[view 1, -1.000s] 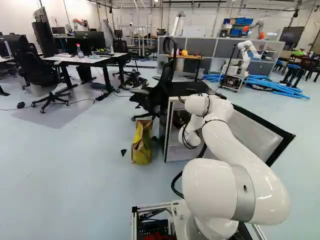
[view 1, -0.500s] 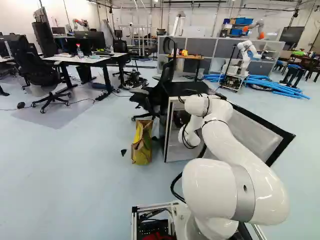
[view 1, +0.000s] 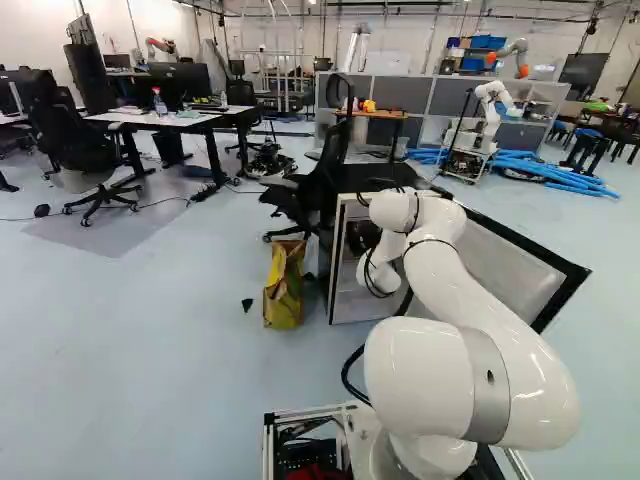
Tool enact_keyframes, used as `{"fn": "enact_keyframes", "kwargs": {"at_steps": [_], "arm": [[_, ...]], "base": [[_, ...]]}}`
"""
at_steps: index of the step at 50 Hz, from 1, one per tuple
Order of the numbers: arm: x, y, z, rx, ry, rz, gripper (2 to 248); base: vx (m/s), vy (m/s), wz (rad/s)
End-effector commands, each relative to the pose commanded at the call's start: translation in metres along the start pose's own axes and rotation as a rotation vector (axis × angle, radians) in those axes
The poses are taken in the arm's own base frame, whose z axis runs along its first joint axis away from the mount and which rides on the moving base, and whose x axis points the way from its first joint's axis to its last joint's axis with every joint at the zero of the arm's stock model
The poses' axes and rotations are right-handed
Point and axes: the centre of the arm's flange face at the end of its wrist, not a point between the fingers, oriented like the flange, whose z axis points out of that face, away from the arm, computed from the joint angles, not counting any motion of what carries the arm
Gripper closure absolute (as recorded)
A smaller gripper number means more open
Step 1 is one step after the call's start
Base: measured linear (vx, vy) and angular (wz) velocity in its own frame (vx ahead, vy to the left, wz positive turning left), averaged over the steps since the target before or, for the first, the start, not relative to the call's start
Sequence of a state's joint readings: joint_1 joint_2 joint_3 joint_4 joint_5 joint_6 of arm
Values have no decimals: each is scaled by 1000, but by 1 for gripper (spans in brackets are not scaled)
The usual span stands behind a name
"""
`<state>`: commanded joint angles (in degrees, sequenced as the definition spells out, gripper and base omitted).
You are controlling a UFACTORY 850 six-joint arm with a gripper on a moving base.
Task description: Grab a drink from the fridge
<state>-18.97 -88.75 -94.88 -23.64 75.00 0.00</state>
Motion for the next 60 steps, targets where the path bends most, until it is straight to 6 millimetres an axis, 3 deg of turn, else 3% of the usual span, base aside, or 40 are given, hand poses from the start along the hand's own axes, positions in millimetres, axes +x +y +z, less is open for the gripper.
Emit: {"fn": "enact_keyframes", "kwargs": {"at_steps": [11,30,60], "arm": [[5,-1,-13,-2,-23,11,156],[36,-3,-41,-8,-61,28,156],[86,-8,-104,-26,-126,62,156]], "base": [[0,0,0],[0,0,0],[0,0,0]]}}
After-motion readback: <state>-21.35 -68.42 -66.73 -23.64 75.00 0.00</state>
